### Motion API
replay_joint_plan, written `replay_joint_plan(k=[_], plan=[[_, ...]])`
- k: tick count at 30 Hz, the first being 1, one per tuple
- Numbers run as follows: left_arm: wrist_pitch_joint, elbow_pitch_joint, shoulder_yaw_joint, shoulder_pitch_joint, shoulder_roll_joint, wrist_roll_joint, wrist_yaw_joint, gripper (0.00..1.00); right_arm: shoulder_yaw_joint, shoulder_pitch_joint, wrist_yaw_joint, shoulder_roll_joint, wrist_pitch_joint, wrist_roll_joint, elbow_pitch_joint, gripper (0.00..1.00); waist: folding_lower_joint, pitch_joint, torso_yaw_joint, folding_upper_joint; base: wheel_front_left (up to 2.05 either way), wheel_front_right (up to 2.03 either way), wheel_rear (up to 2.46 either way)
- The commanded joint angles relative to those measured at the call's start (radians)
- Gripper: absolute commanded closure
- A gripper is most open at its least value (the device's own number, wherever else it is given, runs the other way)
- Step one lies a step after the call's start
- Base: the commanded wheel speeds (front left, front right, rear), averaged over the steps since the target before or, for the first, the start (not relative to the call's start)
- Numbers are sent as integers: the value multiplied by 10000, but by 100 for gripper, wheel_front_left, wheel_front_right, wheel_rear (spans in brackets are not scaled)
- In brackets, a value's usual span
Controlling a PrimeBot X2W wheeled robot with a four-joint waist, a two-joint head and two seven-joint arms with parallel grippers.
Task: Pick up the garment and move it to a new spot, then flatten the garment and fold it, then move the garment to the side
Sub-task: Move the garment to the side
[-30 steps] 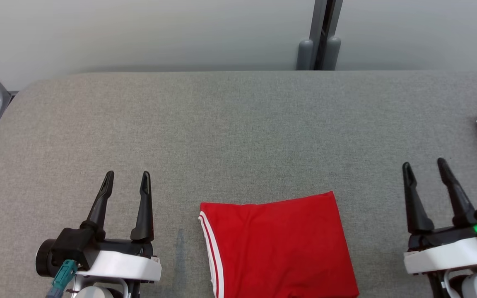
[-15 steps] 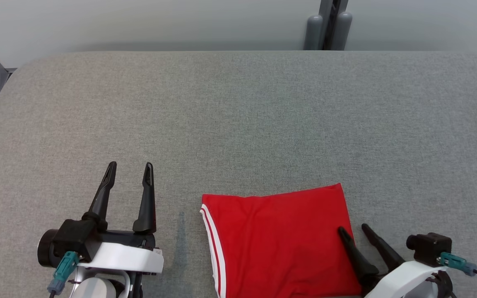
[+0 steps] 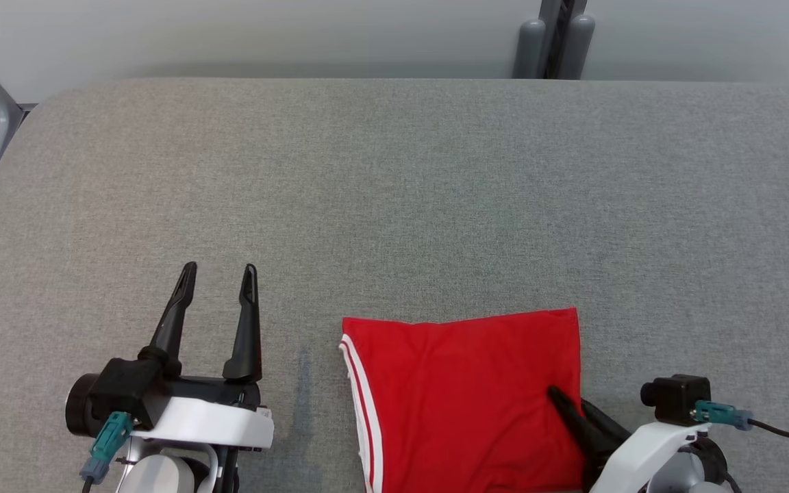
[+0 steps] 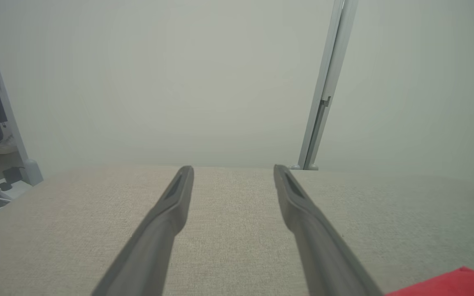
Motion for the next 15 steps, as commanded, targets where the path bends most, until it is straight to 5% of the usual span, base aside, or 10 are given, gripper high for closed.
replay_joint_plan(k=[1, 9, 15], plan=[[-27, -7, 17, -141, 36, -20, 6, 0, 87, -92, 0, -108, -76, -129, 68, 100, 0, -4, 6, -1, 0, 0, 0], [-27, -145, -127, -285, 39, 296, -90, 0, 370, -1102, -1, -1006, -518, -1115, 222, 100, 0, 206, -254, -1, 0, 0, 0], [-27, -370, -444, -736, 38, 451, -213, 0, 728, -2613, -3, -2507, -267, -2261, -422, 100, 0, 815, -999, -1, 0, 0, 0]])
